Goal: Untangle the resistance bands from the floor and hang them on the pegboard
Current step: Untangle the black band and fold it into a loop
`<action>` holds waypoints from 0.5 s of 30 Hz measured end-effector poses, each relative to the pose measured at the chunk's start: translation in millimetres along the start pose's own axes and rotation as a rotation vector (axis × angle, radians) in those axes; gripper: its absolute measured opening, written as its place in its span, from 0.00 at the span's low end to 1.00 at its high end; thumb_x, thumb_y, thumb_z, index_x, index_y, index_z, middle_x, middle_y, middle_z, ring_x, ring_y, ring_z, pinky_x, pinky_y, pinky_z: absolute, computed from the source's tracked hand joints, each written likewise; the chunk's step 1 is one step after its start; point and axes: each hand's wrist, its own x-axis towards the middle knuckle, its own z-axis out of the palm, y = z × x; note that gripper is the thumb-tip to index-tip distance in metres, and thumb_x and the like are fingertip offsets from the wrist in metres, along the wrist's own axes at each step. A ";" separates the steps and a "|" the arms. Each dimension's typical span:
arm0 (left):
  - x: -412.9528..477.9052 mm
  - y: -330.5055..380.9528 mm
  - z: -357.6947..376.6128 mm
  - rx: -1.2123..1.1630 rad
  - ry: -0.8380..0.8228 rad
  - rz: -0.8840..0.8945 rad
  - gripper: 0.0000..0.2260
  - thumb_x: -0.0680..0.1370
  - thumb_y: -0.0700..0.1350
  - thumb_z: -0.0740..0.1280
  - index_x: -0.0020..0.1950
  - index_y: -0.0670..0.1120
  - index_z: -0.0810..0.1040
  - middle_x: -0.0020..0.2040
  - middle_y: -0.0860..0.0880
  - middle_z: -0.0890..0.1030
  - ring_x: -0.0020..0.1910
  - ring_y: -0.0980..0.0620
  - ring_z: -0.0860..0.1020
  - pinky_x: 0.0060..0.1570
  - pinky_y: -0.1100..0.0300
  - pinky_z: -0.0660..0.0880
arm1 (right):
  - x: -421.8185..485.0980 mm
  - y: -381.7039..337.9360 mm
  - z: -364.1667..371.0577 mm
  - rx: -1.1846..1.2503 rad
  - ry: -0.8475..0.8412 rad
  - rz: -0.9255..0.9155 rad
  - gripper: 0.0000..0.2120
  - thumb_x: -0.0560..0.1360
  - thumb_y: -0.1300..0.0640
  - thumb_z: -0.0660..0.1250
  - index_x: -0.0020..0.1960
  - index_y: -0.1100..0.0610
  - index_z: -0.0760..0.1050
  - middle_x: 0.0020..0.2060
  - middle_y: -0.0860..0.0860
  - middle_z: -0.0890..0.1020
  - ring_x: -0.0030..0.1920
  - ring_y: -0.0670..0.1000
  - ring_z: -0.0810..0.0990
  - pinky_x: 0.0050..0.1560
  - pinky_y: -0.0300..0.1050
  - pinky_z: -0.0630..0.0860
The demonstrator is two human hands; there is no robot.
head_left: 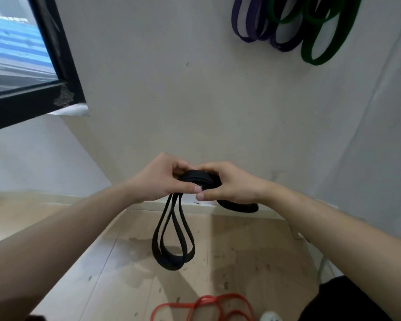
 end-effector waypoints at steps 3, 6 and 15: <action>-2.4 -2.7 -5.7 0.049 0.005 -0.022 0.10 0.70 0.42 0.80 0.50 0.46 0.86 0.43 0.47 0.87 0.42 0.49 0.85 0.47 0.54 0.80 | 1.8 -6.3 -7.6 -0.087 -0.034 0.032 0.04 0.77 0.54 0.73 0.49 0.52 0.79 0.33 0.43 0.80 0.32 0.43 0.80 0.35 0.34 0.74; -4.3 -6.0 -6.7 0.140 -0.029 -0.019 0.12 0.70 0.41 0.81 0.51 0.47 0.85 0.43 0.47 0.87 0.45 0.44 0.85 0.52 0.45 0.80 | 6.2 -9.0 -11.7 -0.265 -0.006 0.037 0.07 0.77 0.52 0.72 0.42 0.50 0.77 0.28 0.44 0.74 0.27 0.42 0.71 0.30 0.35 0.67; -6.7 -6.1 -16.3 0.440 -0.009 -0.009 0.13 0.70 0.46 0.81 0.53 0.52 0.86 0.42 0.54 0.87 0.44 0.55 0.85 0.51 0.50 0.81 | 4.7 -8.8 -12.5 -0.325 0.055 0.055 0.08 0.77 0.50 0.72 0.46 0.55 0.80 0.29 0.48 0.73 0.28 0.44 0.67 0.31 0.39 0.65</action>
